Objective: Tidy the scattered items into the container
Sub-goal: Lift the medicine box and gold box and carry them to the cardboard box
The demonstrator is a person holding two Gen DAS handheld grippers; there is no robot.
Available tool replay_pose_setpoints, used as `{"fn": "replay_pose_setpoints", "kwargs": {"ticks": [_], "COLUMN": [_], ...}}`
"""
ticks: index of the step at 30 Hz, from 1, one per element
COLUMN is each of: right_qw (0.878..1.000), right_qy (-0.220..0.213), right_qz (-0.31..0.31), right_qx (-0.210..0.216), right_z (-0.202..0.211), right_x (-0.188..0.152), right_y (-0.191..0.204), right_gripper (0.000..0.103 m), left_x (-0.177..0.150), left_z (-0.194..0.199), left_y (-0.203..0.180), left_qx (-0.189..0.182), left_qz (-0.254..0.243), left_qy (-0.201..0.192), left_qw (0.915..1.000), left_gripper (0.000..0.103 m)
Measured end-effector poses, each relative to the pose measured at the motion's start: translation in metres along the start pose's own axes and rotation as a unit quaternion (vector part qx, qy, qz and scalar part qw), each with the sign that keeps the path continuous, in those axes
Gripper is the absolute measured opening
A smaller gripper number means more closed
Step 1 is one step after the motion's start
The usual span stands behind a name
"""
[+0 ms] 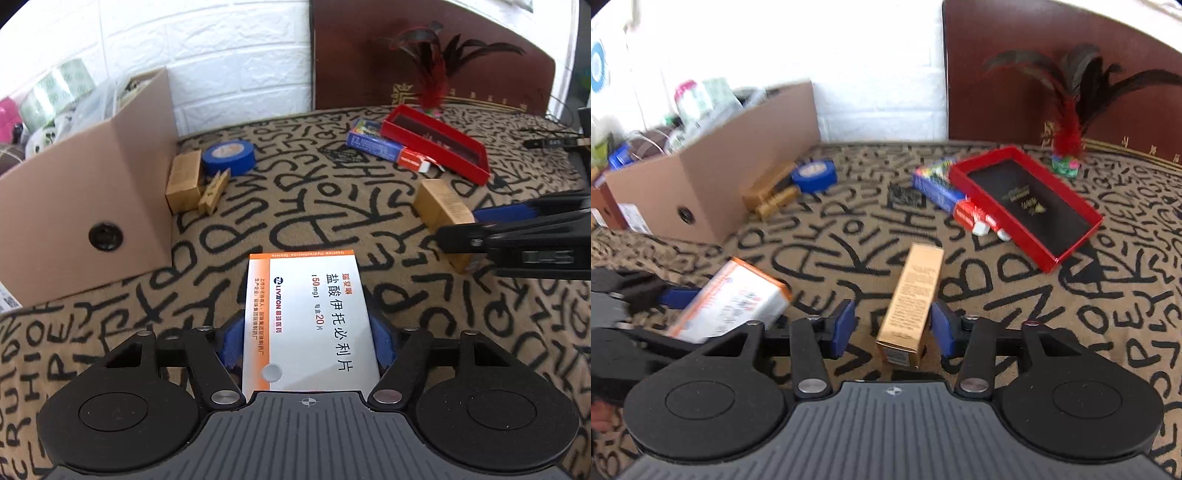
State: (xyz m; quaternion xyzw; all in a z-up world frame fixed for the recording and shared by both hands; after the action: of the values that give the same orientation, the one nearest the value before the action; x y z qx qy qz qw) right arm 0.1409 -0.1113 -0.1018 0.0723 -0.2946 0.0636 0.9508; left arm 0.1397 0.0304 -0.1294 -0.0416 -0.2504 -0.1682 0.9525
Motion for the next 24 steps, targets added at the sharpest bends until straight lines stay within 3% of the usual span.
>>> {"fn": "replay_pose_setpoints", "kwargs": {"ticks": [3,5,6,11,15,16,24], "right_qw": [1.0,1.0,1.0,0.999,0.999,0.999,0.997], "right_qy": [0.01,0.013,0.016,0.034,0.032,0.033,0.027], "right_qz": [-0.003,-0.009,-0.01,-0.001,-0.004,-0.007,-0.019], "right_qx": [-0.005,-0.004,-0.005,-0.014,-0.017,-0.015,0.07], "right_z": [-0.005,-0.006,-0.007,-0.021,-0.02,-0.019,0.01], "right_x": [-0.003,-0.003,-0.002,-0.003,-0.004,-0.005,-0.014], "right_y": [-0.003,-0.005,-0.005,-0.004,-0.003,-0.003,0.033], "right_gripper": [0.029,0.029,0.029,0.028,0.027,0.027,0.027], "left_x": [-0.001,0.001,0.001,0.003,0.002,0.002,-0.018], "left_z": [-0.001,-0.003,-0.005,-0.006,-0.007,-0.006,0.033], "left_y": [0.003,0.002,0.001,-0.002,0.0,-0.001,0.022], "left_qx": [0.002,0.008,0.013,0.014,0.014,0.014,-0.044], "left_qz": [-0.004,-0.004,-0.004,-0.018,-0.019,-0.021,0.028], "left_qy": [-0.003,-0.004,-0.003,-0.012,-0.011,-0.011,-0.022], "left_qw": [1.0,1.0,0.9999,0.9997,0.9997,0.9996,0.9984], "left_gripper": [0.073,0.086,0.087,0.074,0.075,0.069,0.068]}}
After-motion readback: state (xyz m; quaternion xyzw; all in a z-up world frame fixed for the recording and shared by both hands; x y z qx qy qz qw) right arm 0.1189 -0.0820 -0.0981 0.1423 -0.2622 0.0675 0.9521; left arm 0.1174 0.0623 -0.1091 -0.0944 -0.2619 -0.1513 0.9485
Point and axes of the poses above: each gripper's, at about its wrist camera, not at the fingertips, and z roughly against the way its jaws point, y to its left, x to its top, the point moved 10 cm from there along -z, roughly the way its jaws point, and after that the axes turned 12 degrees about y, right-handed, at the moved point
